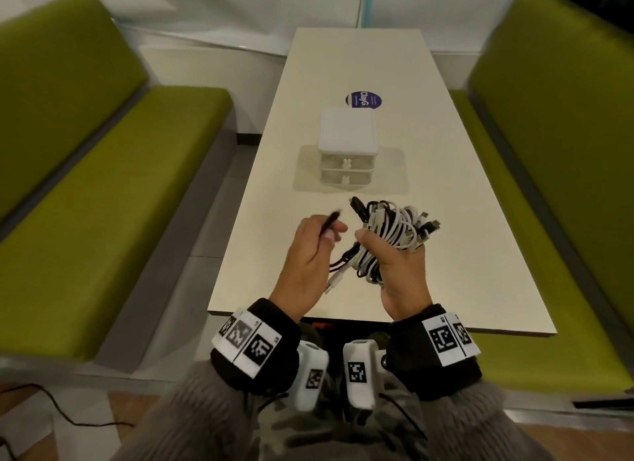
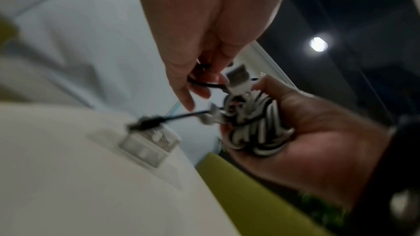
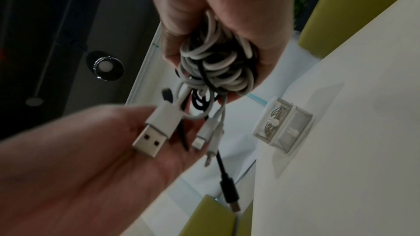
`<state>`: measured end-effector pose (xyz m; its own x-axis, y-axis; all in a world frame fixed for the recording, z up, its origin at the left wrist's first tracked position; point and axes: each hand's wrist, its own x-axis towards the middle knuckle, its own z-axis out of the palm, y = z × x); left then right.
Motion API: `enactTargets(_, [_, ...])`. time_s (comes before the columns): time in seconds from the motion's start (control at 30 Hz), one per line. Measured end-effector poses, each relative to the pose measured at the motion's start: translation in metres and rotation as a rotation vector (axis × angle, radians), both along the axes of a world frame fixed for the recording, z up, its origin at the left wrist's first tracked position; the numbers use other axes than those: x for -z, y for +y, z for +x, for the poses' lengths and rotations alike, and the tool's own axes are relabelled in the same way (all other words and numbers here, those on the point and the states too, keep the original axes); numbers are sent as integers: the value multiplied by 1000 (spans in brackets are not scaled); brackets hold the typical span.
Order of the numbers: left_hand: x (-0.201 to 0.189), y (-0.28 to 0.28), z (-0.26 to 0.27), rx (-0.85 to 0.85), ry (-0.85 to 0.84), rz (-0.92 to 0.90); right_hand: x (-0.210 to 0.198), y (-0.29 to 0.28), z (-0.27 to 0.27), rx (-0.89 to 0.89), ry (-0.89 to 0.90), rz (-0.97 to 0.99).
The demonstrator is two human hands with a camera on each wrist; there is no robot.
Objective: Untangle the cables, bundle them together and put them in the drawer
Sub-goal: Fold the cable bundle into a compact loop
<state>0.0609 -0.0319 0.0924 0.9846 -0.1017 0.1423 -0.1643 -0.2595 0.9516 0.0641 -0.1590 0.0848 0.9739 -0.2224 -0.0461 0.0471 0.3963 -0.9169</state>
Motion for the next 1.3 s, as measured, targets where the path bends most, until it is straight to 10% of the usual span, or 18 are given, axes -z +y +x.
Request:
enactTargets(0.13, [-14,-13,6,148,313,-357,-10,7,5,-87,-37,-44])
enactTargets(0.7, [-8,13,11,246,381,-388,2,25,0,-461,-96,-569])
enactTargets(1.07, [-2,10,15,-92,421,-574,14,29,38,-674,-146,-927])
enactTargets(1.3, [13,29,39,-161,369,-366,-18,12,53,-1038,167,-542])
